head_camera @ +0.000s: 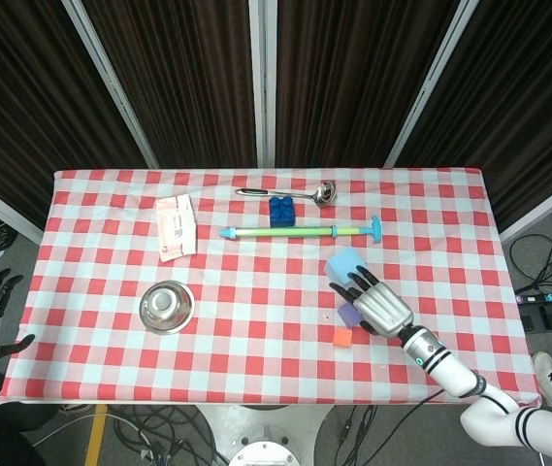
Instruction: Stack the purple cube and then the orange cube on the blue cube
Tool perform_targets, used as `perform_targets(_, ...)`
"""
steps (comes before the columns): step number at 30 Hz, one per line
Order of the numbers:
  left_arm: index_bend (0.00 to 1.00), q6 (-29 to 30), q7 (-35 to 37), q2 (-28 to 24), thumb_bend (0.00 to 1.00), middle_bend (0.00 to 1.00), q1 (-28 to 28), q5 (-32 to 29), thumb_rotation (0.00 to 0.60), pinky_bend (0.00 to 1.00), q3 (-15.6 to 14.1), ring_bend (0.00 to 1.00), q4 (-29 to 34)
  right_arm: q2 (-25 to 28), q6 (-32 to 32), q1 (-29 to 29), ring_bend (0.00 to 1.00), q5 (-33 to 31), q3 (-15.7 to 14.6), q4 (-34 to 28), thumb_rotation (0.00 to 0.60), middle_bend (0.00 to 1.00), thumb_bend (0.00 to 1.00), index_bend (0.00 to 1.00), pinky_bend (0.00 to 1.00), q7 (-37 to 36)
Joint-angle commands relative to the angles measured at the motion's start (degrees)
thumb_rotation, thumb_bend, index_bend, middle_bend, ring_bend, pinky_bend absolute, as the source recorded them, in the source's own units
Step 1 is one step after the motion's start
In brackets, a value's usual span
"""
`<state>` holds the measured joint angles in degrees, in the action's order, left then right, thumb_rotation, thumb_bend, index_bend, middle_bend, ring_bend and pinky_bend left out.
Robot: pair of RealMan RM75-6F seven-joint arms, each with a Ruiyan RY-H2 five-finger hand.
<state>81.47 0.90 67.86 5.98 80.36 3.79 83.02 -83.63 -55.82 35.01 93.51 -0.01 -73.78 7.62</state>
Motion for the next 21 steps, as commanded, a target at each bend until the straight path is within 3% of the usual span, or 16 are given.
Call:
perform_targets(1,0.21,-0.04,0.20,-0.08,0.08,0.19,-0.02,-0.02,0.600,0.28,0.01,0.12,-0.06,-0.14,-0.66,-0.04,0.10,0.16,-0.15,0.14,0.600,0.40,0.21,0.00,0.00,-0.38)
perform_targets(11,0.21,-0.08,0.20,-0.55,0.08,0.19,-0.03,0.10,0.600,0.28,0.01,0.12,0.65,2.41,-4.64,-0.65,0.10,1.35,-0.46,-2.19,0.600,0.43,0.22,0.00,0.00,-1.86)
perform_targets(17,0.21,-0.25,-0.25,-1.05,0.08,0.19,0.09,0.04,0.600,0.28,0.08,0.12,1.48,9.52,-7.57,-1.48,0.10,0.80,0.45,-9.94,0.600,0.43,0.22,0.00,0.00,-4.25)
perform_targets(21,0.21,-0.36,-0.53,-1.26,0.08,0.19,0.21,0.03,0.600,0.28,0.14,0.12,2.16,15.84,-7.92,-1.02,0.10,-1.01,2.60,-15.01,0.600,0.43,0.23,0.00,0.00,-6.06)
